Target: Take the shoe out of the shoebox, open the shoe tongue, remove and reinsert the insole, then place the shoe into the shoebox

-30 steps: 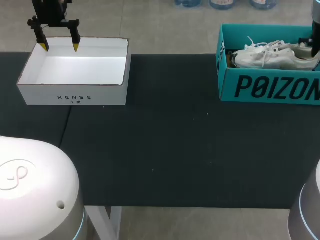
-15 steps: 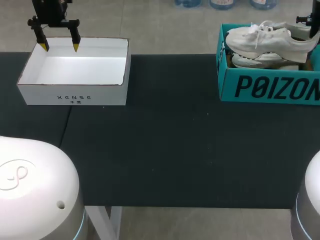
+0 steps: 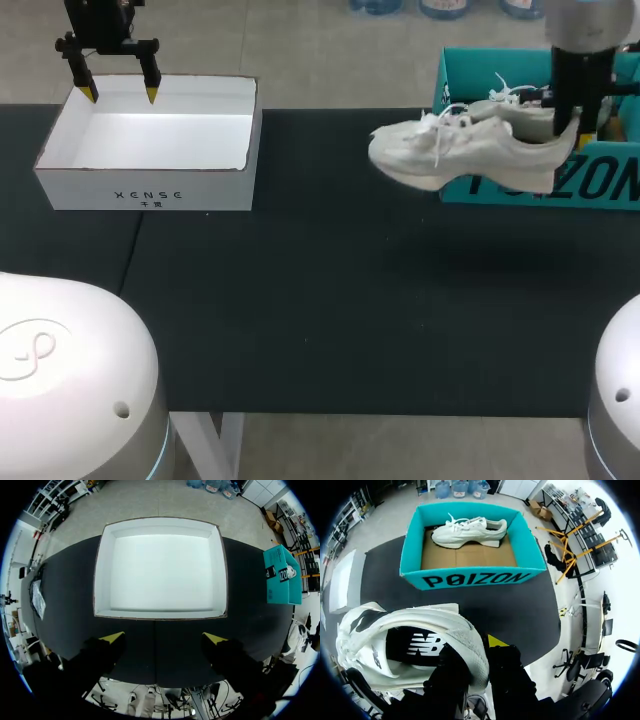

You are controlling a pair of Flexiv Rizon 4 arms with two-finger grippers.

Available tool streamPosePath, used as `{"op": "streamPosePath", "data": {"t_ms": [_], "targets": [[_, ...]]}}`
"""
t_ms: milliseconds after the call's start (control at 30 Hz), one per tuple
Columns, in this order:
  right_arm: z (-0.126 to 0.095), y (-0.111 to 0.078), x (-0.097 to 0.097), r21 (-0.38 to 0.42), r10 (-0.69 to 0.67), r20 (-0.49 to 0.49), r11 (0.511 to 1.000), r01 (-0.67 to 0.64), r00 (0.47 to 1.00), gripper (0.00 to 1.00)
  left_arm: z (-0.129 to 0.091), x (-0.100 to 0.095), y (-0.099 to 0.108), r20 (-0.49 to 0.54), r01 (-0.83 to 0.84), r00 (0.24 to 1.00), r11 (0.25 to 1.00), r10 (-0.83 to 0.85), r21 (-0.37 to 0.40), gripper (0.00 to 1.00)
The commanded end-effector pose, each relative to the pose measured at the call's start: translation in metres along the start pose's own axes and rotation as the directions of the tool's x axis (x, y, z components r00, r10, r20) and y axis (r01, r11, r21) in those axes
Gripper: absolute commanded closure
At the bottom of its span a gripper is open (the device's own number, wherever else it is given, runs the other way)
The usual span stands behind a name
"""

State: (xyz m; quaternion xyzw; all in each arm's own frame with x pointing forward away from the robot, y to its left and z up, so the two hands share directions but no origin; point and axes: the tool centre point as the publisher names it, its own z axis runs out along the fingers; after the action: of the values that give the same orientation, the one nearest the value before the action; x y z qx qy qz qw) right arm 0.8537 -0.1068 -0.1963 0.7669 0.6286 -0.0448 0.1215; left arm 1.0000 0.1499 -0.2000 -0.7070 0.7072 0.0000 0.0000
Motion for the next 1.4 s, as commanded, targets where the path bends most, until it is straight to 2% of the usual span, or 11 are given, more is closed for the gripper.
{"op": "streamPosePath", "data": {"t_ms": [33, 100, 333, 467, 600, 767, 1000, 1133, 1400], "targets": [[0.020, -0.061, 0.039, -0.145, -0.015, 0.016, 0.989, 0.017, 1.000, 1.00, 0.000, 0.000, 0.000, 0.000, 0.000, 1.000, 1.000, 0.000, 0.000, 0.00], [0.027, -0.079, 0.058, -0.144, -0.019, 0.036, 0.989, 0.024, 0.999, 1.00, 0.000, 0.000, 0.000, 0.000, 0.000, 1.000, 1.000, 0.000, 0.000, 0.00], [0.047, -0.126, 0.115, -0.164, -0.060, 0.084, 0.984, 0.073, 0.995, 1.00, 0.000, 0.000, 0.000, 0.000, 0.000, 1.000, 1.000, 0.000, 0.000, 0.00], [0.059, -0.144, 0.151, -0.159, -0.080, 0.108, 0.982, 0.096, 0.991, 1.00, 0.000, 0.000, 0.000, 0.000, 0.000, 1.000, 1.000, 0.000, 0.000, 0.00], [0.067, -0.151, 0.182, -0.136, -0.085, 0.106, 0.986, 0.099, 0.991, 1.00, 0.000, 0.000, 0.000, 0.000, 0.000, 1.000, 1.000, 0.000, 0.000, 0.00], [0.080, -0.146, 0.213, -0.122, -0.082, 0.076, 0.988, 0.091, 0.994, 1.00, 0.000, 0.000, 0.000, 0.000, 0.000, 1.000, 1.000, 0.000, 0.000, 0.00], [0.099, -0.116, 0.235, -0.113, -0.063, 0.064, 0.991, 0.070, 0.996, 1.00, 0.000, 0.000, 0.000, 0.000, 0.000, 1.000, 1.000, 0.000, 0.000, 0.00], [0.113, -0.107, 0.241, -0.101, -0.064, 0.073, 0.992, 0.072, 0.995, 1.00, 0.000, 0.000, 0.000, 0.000, 0.000, 1.000, 1.000, 0.000, 0.000, 0.00], [0.136, -0.093, 0.237, -0.071, -0.086, 0.102, 0.993, 0.093, 0.991, 1.00, 0.000, 0.000, 0.000, 0.000, 0.000, 1.000, 1.000, 0.000, 0.000, 0.00]]}}
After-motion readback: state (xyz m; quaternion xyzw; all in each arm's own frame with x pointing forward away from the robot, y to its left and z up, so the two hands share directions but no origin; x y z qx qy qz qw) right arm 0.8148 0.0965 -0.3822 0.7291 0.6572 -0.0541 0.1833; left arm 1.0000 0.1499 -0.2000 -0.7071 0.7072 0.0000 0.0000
